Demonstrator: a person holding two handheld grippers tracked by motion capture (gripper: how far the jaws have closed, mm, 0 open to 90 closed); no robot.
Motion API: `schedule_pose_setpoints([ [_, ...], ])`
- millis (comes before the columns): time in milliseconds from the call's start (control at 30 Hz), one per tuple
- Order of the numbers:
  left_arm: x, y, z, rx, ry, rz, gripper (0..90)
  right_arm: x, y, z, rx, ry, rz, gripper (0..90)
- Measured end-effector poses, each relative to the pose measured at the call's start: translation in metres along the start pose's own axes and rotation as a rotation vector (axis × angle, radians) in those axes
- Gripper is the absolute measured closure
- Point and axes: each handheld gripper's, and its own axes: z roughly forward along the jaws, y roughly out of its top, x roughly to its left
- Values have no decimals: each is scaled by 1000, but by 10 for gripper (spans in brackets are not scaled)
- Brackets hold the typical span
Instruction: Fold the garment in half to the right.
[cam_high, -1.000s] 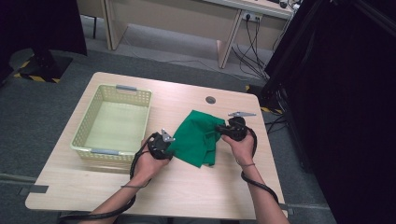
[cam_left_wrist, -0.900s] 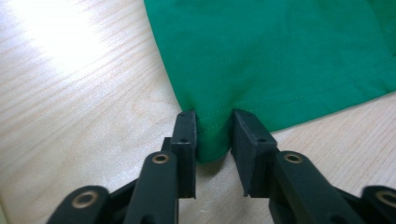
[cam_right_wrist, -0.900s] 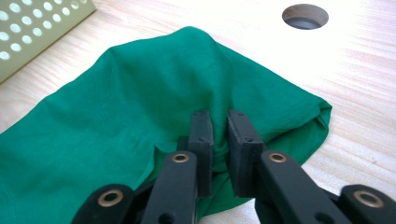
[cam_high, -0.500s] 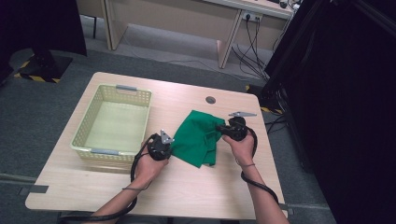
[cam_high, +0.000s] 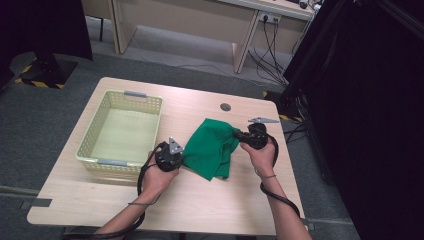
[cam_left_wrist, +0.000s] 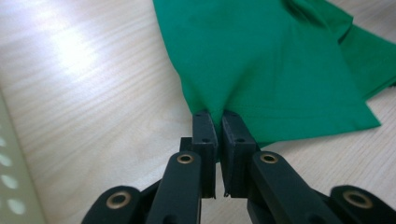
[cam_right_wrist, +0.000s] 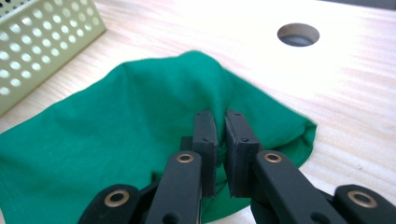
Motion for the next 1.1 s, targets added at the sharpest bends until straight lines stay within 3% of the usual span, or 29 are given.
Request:
schedule_pose_setpoints([
  [267,2,7,-16,-42,32,36,853,0,13,-14,-24,17,10,844],
  [467,-3,7,-18,-17,71,122,853,-5,15,-19,-25,33,55,845],
  [633,-12,5,-12,14,102,206,851,-11,12,-16,-2,29,76,844],
  [933,-20,7,-3,62,96,280,847,-25,6,0,59,-5,124,828],
  [1100,-23,6,1,95,96,317,835,-28,1,14,89,-33,117,818],
])
